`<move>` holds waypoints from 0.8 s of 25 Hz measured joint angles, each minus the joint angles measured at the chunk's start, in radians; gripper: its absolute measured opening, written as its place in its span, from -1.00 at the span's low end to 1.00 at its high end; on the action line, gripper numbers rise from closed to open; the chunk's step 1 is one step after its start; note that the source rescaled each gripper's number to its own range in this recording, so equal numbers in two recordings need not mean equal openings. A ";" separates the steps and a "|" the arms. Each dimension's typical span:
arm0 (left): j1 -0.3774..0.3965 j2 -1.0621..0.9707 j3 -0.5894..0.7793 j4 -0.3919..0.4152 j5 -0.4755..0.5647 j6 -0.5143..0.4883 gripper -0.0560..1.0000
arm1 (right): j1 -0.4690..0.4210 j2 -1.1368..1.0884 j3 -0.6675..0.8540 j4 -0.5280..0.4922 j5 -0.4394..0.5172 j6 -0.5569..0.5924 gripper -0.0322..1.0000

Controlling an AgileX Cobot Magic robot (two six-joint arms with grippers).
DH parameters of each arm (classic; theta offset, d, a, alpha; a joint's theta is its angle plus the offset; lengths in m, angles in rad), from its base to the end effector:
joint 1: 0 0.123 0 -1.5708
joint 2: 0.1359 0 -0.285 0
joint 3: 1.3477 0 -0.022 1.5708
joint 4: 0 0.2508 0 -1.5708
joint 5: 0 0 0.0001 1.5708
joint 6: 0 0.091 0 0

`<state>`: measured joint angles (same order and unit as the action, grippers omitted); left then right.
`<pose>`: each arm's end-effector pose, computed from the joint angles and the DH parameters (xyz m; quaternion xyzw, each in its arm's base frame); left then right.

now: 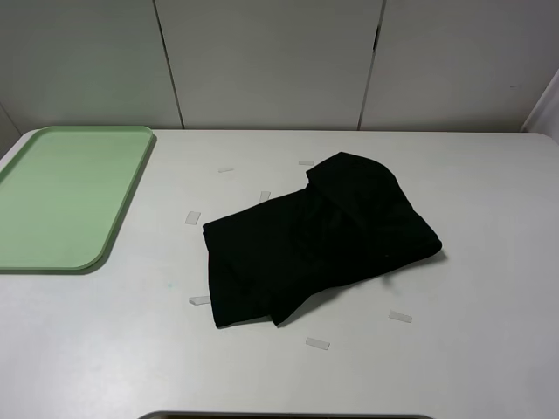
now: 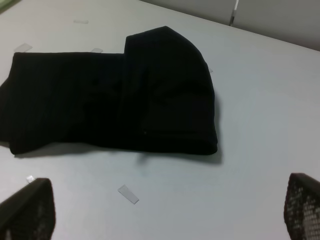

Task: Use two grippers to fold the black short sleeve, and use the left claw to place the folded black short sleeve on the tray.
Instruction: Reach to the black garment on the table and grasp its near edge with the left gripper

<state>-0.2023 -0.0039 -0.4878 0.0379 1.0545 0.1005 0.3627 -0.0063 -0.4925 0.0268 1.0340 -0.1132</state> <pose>-0.0031 0.0037 0.2744 0.1282 0.8439 -0.0076 0.5208 -0.0044 0.0006 0.2774 -0.1998 0.8225 0.0795 0.5265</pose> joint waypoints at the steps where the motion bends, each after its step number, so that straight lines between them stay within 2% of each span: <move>1: -0.011 0.000 0.000 0.000 0.000 0.000 1.00 | 0.000 0.000 0.000 0.000 0.000 0.000 1.00; 4: -0.030 0.000 0.000 -0.038 0.000 -0.043 1.00 | 0.000 0.000 0.000 0.000 0.000 0.000 1.00; 8: -0.032 0.000 -0.001 -0.153 -0.019 -0.135 1.00 | 0.000 0.000 0.000 0.000 0.000 0.000 1.00; 10: -0.032 0.017 -0.006 -0.209 -0.067 -0.170 1.00 | 0.000 0.000 0.000 0.000 0.000 0.000 1.00; 13: -0.032 0.126 -0.006 -0.352 -0.182 -0.187 1.00 | 0.000 0.000 0.000 0.000 0.000 0.000 1.00; 16: -0.032 0.304 -0.007 -0.483 -0.256 -0.145 1.00 | 0.000 0.000 0.000 0.000 0.000 0.000 1.00; 20: -0.032 0.568 -0.007 -0.670 -0.321 0.016 1.00 | 0.000 0.000 0.000 0.000 0.000 0.000 1.00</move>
<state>-0.2342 0.5637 -0.4943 -0.6317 0.7332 0.1161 0.3627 -0.0063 -0.4925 0.0268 1.0340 -0.1132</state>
